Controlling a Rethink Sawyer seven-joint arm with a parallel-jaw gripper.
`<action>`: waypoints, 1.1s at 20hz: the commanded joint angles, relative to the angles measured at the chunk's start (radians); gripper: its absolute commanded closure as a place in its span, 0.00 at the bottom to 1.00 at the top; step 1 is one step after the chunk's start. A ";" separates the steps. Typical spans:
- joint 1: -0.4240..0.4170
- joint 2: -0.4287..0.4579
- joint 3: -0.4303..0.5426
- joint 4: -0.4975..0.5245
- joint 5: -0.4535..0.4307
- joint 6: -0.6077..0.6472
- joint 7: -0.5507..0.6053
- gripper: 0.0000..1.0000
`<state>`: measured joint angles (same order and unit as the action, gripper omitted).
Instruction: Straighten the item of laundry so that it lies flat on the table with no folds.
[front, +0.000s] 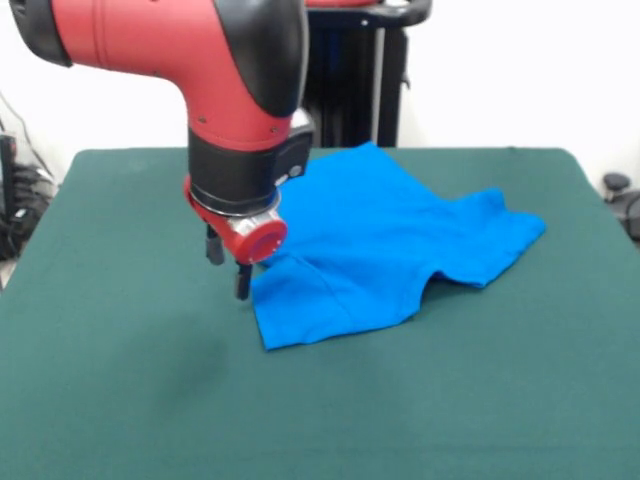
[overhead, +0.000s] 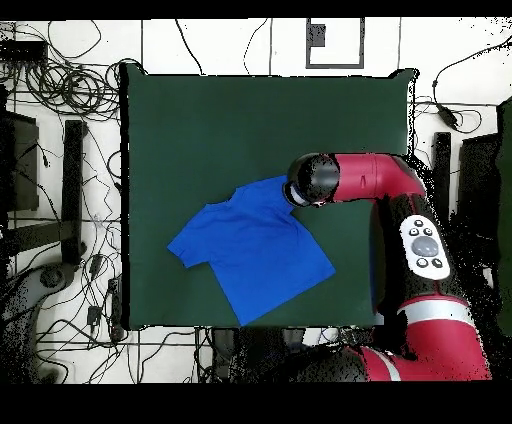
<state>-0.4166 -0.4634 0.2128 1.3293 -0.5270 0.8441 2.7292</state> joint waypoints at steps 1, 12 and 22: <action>0.060 0.038 0.102 -0.011 0.046 0.100 -0.162 0.00; 0.072 0.047 0.089 -0.010 0.065 0.086 -0.162 0.00; 0.078 0.091 0.096 -0.066 0.057 0.101 -0.183 0.00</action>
<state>-0.3857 -0.4111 0.2127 1.3035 -0.4965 0.8470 2.7292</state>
